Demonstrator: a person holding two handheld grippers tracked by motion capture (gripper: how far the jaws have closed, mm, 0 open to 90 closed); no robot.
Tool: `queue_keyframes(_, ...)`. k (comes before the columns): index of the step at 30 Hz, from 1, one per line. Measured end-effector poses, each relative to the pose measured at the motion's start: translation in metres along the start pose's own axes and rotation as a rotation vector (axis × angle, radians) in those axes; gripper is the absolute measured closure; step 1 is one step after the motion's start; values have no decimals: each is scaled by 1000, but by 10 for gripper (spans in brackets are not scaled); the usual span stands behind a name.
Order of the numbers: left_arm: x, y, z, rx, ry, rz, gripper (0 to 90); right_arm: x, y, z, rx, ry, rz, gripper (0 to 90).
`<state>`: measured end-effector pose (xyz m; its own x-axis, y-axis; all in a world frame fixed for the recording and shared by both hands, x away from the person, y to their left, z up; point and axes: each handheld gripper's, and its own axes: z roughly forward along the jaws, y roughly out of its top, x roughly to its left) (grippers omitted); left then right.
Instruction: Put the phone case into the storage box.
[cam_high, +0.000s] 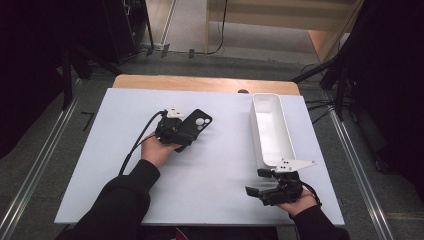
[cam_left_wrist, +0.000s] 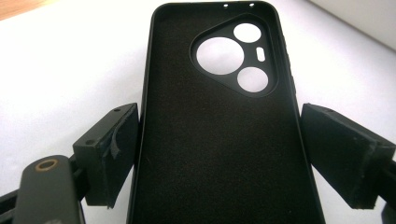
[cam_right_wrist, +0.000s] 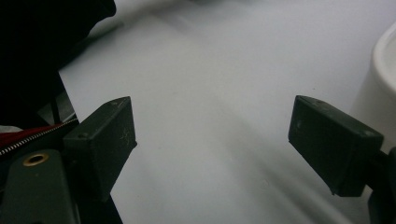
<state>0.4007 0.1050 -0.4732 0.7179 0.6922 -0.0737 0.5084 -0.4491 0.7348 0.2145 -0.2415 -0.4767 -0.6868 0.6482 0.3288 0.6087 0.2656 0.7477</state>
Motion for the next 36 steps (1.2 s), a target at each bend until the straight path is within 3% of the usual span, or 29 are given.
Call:
queue_keyframes(5, 1, 2, -7, -20, -23, -35, 139, 0, 0, 0, 0, -1, 0, 133)
queue_keyframes(23, -6, 6, -34, -47, -71, -51, 139, 2, 2, -2, -7, -7, 5, 133)
queue_keyframes(36, -19, -5, -53, -74, -101, -90, 139, 7, 6, -3, -14, -23, 2, 133)
